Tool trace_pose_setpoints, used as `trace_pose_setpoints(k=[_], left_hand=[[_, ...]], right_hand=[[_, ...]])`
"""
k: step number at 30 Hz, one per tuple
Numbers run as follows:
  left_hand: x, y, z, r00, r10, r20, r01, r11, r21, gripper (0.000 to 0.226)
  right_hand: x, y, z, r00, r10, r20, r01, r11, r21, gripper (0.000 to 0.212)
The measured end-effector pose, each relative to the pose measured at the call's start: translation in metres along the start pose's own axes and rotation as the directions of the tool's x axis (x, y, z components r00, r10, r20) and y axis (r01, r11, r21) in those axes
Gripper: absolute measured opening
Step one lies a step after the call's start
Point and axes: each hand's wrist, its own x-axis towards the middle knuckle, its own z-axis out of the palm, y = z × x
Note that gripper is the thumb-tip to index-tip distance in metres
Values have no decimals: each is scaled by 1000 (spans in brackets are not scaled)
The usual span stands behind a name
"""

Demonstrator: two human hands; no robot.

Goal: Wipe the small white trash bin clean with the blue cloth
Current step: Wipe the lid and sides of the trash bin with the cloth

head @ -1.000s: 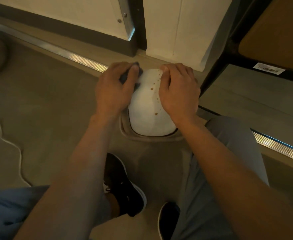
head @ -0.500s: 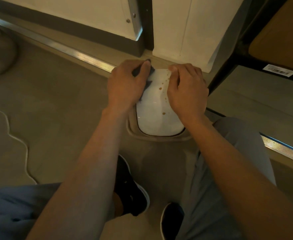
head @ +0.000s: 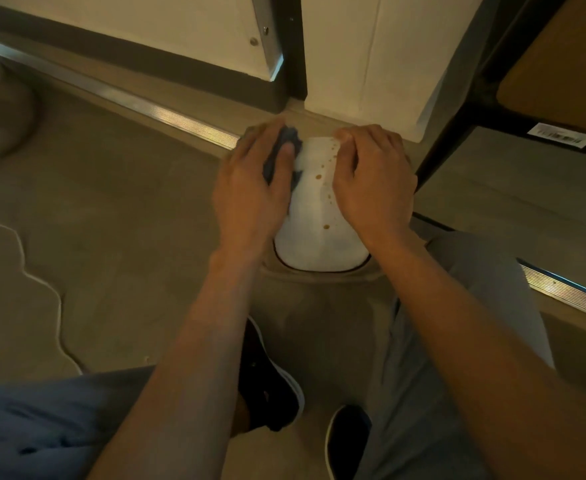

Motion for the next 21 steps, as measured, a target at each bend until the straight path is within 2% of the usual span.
trace_pose_setpoints(k=[3, 6, 8, 12, 15, 18, 21], left_hand=[[21, 11, 4, 997, -70, 22, 68, 997, 48, 40], [-16, 11, 11, 993, -27, -118, 33, 998, 45, 33], [-60, 4, 18, 985, -2, -174, 11, 999, 48, 36], [-121, -12, 26, 991, 90, -104, -79, 991, 105, 46], [-94, -16, 20, 984, 147, -95, -139, 986, 87, 39], [-25, 0, 3, 998, 58, -25, -56, 997, 52, 37], [31, 11, 2, 995, -37, 93, 27, 994, 110, 36]], right_hand=[[0, 0, 0, 1000, 0, -10, 0, 1000, 15, 52], [0, -1, 0, 1000, -3, -26, 3, 1000, 9, 46], [-1, -2, -1, 1000, -2, -29, 2, 1000, -4, 45], [-2, -1, -2, 1000, -12, -14, 12, 1000, -9, 44], [0, -1, -2, 1000, -10, -9, 10, 1000, -4, 47], [0, -1, -1, 1000, -10, -2, 10, 1000, 8, 50], [0, 0, 0, 1000, -15, -26, 15, 1000, 16, 45]])
